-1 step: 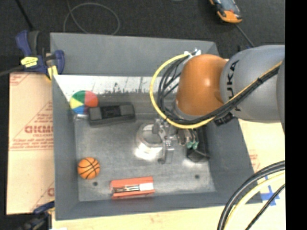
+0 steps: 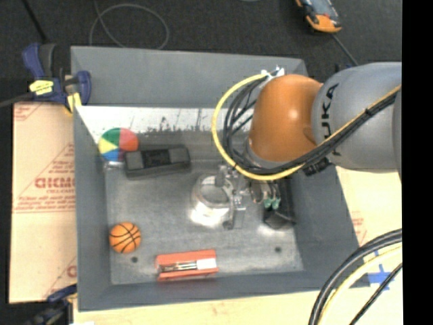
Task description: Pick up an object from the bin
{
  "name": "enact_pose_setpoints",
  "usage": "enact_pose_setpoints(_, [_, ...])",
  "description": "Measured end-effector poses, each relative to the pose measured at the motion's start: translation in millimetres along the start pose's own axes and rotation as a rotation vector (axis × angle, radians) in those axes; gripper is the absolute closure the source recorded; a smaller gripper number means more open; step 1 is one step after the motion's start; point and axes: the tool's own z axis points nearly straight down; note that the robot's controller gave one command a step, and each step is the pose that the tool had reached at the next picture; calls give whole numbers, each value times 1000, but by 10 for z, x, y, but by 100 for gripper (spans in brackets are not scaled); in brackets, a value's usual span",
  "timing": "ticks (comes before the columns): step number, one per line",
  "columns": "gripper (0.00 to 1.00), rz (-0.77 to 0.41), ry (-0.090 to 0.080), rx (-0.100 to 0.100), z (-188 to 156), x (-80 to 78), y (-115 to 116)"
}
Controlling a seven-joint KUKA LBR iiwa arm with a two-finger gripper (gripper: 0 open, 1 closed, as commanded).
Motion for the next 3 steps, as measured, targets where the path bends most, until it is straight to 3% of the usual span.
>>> enact_pose_setpoints(2, [0,-237,1,2,310,-73,-161])
enact_pose_setpoints(3, [0,-20,0,0,463,-54,-60])
